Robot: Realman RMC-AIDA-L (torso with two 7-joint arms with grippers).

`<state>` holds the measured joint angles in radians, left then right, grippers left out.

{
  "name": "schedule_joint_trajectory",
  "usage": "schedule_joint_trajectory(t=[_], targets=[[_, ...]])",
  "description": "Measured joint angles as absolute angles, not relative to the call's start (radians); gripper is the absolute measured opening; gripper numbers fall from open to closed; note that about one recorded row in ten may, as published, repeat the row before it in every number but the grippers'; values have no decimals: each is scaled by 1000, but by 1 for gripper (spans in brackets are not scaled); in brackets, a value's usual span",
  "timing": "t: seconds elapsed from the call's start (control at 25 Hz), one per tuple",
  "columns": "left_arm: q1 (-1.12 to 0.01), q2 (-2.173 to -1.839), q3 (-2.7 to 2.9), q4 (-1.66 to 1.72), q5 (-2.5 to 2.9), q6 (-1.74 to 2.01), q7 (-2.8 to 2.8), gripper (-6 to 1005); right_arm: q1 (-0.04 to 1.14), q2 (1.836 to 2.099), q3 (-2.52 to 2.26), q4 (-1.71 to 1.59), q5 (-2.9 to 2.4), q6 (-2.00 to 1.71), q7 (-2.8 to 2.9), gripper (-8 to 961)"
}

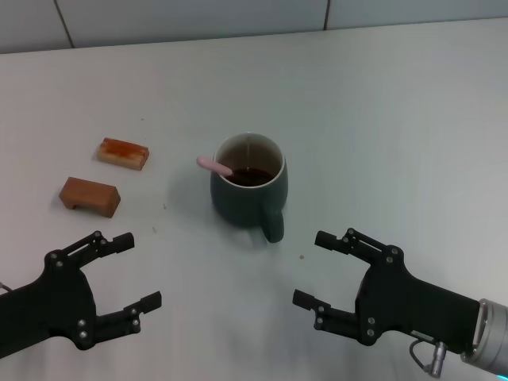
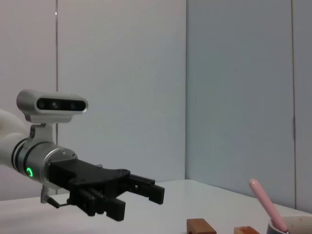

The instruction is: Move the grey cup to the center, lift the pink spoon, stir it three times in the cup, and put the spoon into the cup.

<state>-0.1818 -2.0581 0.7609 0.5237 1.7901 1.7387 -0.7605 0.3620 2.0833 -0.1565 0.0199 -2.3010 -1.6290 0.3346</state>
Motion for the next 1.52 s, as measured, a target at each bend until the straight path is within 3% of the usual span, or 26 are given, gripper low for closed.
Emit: schedule_joint_trajectory(t=[1.52], targets=[[-178,-2060,747,480,1788,1715,-725,846,382,2083,-167,37,-2301,-1598,342,786]])
